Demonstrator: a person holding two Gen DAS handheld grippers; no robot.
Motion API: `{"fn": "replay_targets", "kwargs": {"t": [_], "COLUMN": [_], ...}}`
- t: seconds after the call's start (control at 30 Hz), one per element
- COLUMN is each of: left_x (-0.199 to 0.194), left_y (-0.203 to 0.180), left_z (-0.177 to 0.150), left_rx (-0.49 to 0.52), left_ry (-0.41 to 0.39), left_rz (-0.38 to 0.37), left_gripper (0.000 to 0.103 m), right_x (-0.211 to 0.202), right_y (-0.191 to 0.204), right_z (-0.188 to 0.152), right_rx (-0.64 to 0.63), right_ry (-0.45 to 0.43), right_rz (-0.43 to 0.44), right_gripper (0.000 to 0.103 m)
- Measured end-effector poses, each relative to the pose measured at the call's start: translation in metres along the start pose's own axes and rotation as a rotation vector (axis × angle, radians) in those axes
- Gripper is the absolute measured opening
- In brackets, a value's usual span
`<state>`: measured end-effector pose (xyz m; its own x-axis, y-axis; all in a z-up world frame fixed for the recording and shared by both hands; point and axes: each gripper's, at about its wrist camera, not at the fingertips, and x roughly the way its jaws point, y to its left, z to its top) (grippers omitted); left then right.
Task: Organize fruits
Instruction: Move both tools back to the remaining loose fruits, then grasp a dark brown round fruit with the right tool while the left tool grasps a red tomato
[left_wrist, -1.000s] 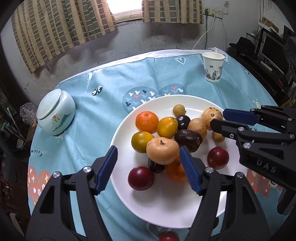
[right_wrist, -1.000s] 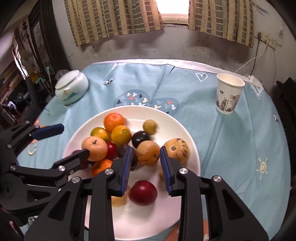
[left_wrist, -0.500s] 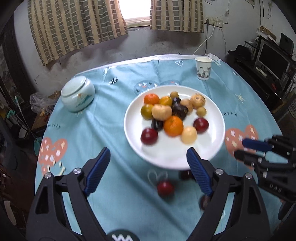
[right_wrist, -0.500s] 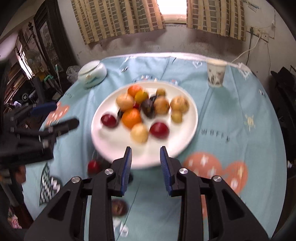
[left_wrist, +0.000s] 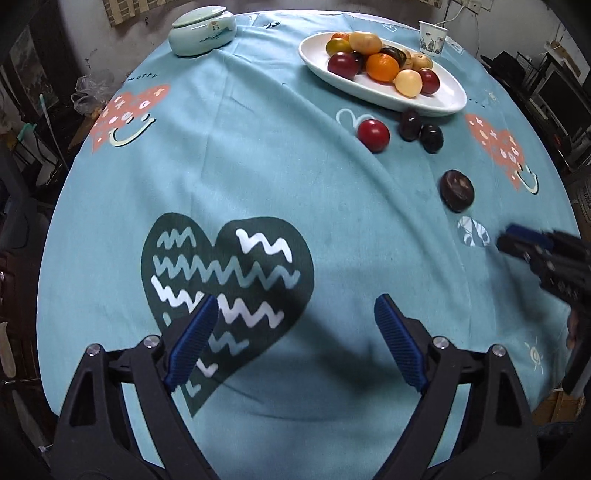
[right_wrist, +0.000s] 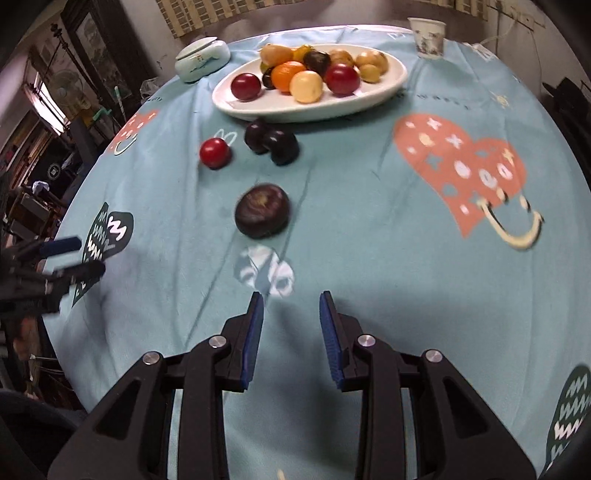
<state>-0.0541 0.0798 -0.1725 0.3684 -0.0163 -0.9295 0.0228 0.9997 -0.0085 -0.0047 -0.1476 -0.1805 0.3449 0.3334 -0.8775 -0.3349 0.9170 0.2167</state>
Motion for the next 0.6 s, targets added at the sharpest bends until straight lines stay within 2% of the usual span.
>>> {"fn": "replay_targets", "kwargs": {"t": [0.23,0.3,0.33,0.37,0.43,0.53,0.6], "left_x": [-0.017,-0.016,-0.015,-0.015,-0.013,-0.011,-0.01], "left_y": [0.011,0.019,0.023,0.025,0.027,0.022,0.017], "left_z": [-0.011,-0.014,-0.015,-0.015,-0.015,-0.012,-0.007], "left_rx": [-0.041,-0.072,-0.086,-0.094,-0.102,-0.087,-0.067], "left_ry": [-0.025,-0.018,-0.016,-0.015,-0.01,-0.007,-0.008], "left_rz": [0.007,0.016,0.017,0.017,0.016,0.007,0.0], "left_gripper": [0.089,0.089,0.089,0.089,0.089,0.089,0.089], "right_x": [0.021,0.027,0.027,0.025,0.029,0.037,0.042], "right_y": [0.015,0.016,0.017,0.016,0.018,0.028,0.034], "right_z": [0.04,0.045,0.047,0.048,0.051,0.052,0.051], "right_rx": [-0.027,-0.034,-0.025,-0.006,-0.011,-0.091,-0.145], "right_ry": [-0.025,-0.02,-0.031,-0.058,-0.05,-0.039,-0.033], "right_rz": [-0.031,-0.026,-0.031,-0.017,-0.002,-0.056,-0.123], "right_gripper": [0.032,0.065,0.077,0.079,0.079,0.079,0.068]}}
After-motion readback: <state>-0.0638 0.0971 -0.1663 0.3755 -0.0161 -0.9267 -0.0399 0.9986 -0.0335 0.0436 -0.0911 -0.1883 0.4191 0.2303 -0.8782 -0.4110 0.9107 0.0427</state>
